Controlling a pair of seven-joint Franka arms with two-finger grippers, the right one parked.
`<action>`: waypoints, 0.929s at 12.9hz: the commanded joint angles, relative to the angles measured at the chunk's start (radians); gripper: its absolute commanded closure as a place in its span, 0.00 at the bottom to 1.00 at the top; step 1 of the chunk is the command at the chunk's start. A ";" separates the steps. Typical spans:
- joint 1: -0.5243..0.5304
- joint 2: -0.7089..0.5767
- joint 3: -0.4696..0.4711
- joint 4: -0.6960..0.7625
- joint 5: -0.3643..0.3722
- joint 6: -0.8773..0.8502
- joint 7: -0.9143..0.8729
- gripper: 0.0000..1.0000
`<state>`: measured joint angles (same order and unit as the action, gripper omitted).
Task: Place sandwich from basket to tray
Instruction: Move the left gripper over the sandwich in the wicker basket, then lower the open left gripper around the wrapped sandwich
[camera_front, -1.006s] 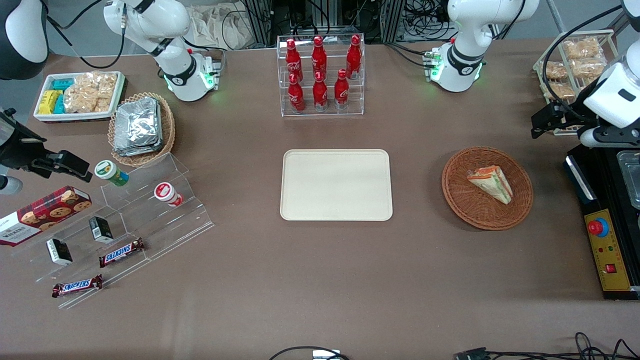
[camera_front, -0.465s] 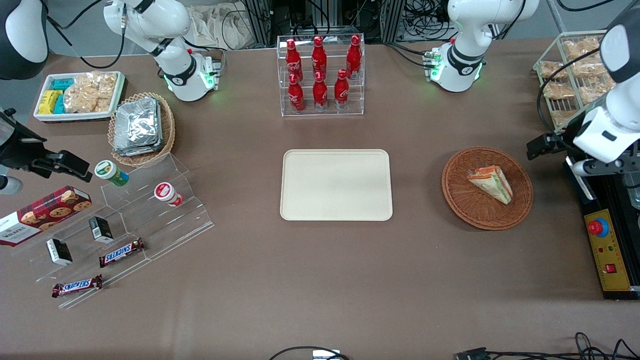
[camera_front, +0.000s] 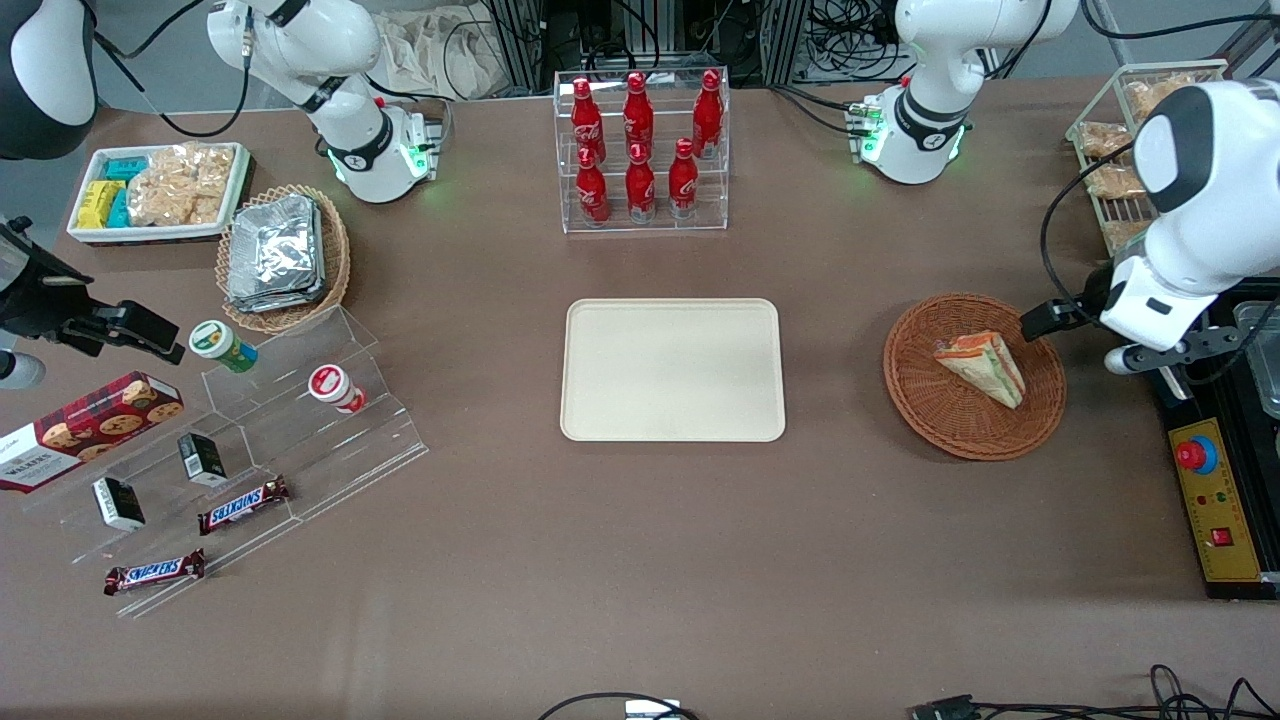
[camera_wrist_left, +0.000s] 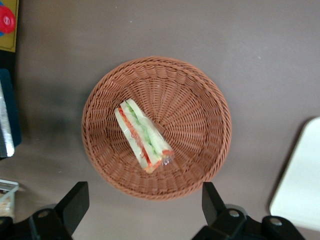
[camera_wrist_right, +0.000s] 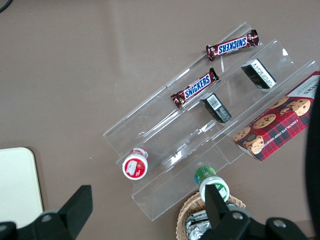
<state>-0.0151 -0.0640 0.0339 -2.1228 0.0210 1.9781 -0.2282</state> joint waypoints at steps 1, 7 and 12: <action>0.021 -0.045 -0.008 -0.127 0.024 0.120 -0.094 0.00; 0.023 -0.016 -0.011 -0.244 0.075 0.284 -0.299 0.00; 0.014 0.024 -0.016 -0.327 0.103 0.433 -0.424 0.00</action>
<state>-0.0034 -0.0451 0.0246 -2.4277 0.1018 2.3681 -0.6037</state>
